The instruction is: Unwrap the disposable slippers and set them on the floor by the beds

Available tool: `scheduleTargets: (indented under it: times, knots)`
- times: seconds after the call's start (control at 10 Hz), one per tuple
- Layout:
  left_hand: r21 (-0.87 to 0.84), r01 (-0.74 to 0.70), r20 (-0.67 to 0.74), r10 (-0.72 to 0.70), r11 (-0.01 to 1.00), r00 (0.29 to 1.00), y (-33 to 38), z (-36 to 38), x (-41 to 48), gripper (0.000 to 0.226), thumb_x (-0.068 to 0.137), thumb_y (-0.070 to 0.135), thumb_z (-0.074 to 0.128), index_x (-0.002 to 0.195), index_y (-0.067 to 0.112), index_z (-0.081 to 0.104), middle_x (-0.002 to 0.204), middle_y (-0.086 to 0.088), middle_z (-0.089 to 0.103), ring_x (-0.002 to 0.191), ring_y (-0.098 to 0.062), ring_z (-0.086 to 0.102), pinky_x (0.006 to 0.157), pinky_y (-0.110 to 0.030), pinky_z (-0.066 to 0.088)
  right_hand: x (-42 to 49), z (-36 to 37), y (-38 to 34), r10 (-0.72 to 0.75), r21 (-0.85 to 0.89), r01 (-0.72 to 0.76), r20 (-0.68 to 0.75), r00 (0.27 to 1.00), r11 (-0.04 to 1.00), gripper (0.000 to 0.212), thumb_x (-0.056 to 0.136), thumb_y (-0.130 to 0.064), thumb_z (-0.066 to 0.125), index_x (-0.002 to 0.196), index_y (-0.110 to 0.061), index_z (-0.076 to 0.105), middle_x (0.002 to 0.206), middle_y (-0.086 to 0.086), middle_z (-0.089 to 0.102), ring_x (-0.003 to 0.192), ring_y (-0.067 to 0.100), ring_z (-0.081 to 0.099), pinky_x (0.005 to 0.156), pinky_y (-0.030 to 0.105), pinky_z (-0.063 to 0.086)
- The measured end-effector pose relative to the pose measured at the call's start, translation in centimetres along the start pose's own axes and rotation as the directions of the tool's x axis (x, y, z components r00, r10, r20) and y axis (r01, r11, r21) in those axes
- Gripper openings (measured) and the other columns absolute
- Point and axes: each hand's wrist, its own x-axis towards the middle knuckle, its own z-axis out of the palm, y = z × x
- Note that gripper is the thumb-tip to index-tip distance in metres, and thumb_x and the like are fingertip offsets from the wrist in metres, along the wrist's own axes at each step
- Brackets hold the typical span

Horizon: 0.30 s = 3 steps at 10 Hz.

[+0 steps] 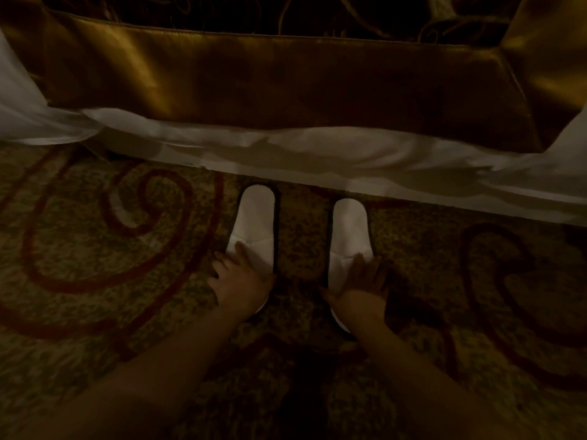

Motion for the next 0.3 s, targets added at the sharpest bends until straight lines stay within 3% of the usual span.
scheduleTargets:
  times: [0.2, 0.3]
  knots:
    - [0.030, -0.009, 0.045, 0.007, 0.999, 0.999, 0.1, -0.8, -0.6, 0.105, 0.077, 0.075, 0.041, 0.150, 0.016, -0.007, 0.155, -0.026, 0.013, 0.139, -0.041, 0.021, 0.107, -0.052, 0.028, 0.1, -0.8, -0.4, 0.025, 0.030, -0.025, 0.022, 0.999, 0.999, 0.107, 0.080, -0.072, 0.040, 0.148, -0.008, -0.013, 0.156, 0.024, -0.011, 0.144, 0.043, -0.002, 0.116, 0.052, 0.011]
    - [-0.114, 0.002, 0.058, 0.004, 0.993, 0.998, -0.1, -2.3, -0.7, 0.100, 0.079, 0.065, 0.049, 0.150, 0.018, -0.001, 0.157, -0.022, 0.006, 0.142, -0.042, 0.014, 0.111, -0.056, 0.022, -0.2, -2.0, -0.9, 0.090, 0.045, -0.092, 0.036, 0.995, 0.995, 0.108, 0.076, -0.079, 0.027, 0.148, -0.008, -0.012, 0.156, 0.023, -0.009, 0.144, 0.041, 0.002, 0.117, 0.050, 0.010]
